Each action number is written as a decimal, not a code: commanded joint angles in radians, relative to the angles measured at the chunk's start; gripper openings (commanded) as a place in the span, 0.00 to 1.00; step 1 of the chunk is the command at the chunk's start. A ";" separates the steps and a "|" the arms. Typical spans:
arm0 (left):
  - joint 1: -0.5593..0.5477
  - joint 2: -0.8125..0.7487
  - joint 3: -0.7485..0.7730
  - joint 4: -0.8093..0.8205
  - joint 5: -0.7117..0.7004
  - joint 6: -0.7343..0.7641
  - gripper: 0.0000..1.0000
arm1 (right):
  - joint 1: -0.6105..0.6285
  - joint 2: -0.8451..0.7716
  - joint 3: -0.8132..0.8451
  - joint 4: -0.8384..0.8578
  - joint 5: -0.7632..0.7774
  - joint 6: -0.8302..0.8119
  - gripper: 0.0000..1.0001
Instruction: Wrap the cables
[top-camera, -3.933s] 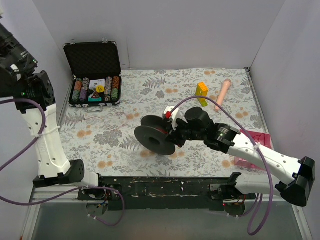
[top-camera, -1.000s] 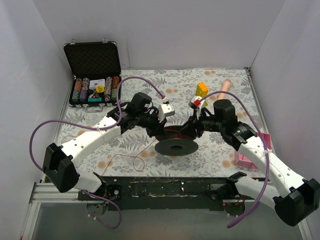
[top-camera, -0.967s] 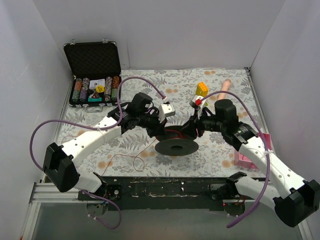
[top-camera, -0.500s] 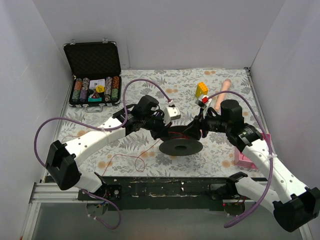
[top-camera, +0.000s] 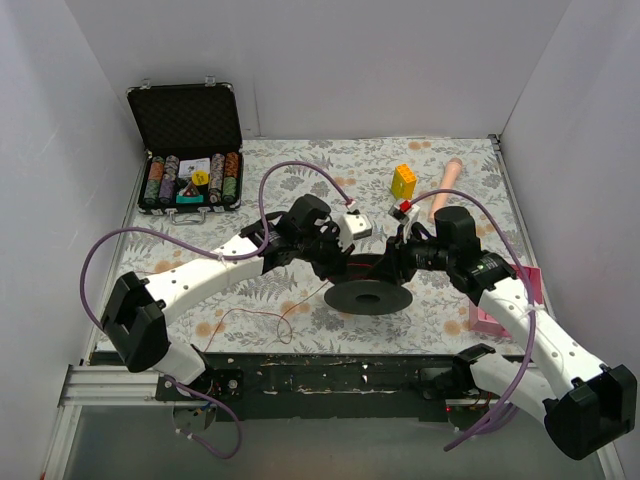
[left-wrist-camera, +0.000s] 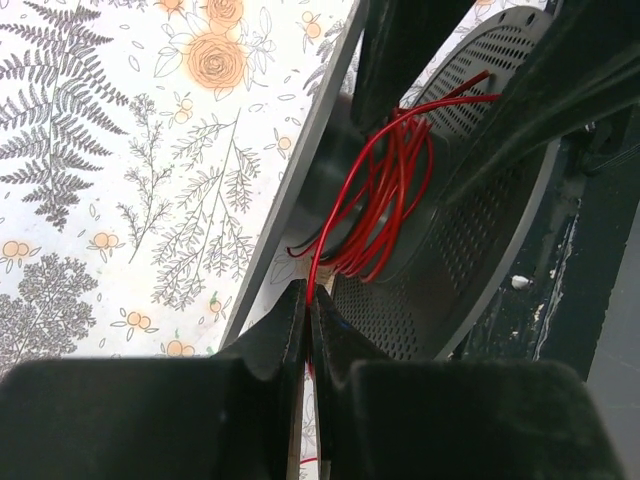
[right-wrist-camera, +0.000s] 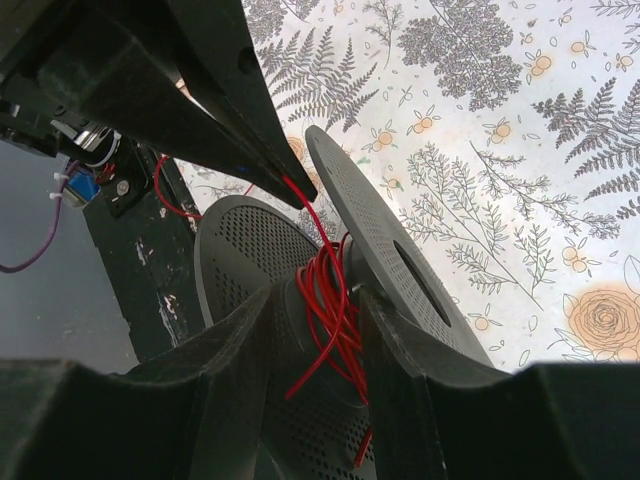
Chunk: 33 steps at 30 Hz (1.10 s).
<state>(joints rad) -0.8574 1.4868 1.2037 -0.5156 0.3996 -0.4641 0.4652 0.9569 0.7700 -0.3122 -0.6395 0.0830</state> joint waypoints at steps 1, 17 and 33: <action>-0.019 -0.011 0.005 0.042 -0.011 -0.018 0.00 | -0.011 0.014 -0.017 0.033 -0.017 -0.023 0.46; -0.019 -0.034 0.005 0.040 0.016 0.076 0.00 | -0.019 -0.009 0.009 -0.008 0.035 -0.138 0.01; -0.019 -0.031 0.224 -0.112 0.038 0.130 0.79 | -0.019 0.048 0.078 -0.105 0.127 -0.305 0.01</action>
<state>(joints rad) -0.8764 1.4864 1.3323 -0.6128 0.4286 -0.3405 0.4473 1.0145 0.8169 -0.4145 -0.5232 -0.1730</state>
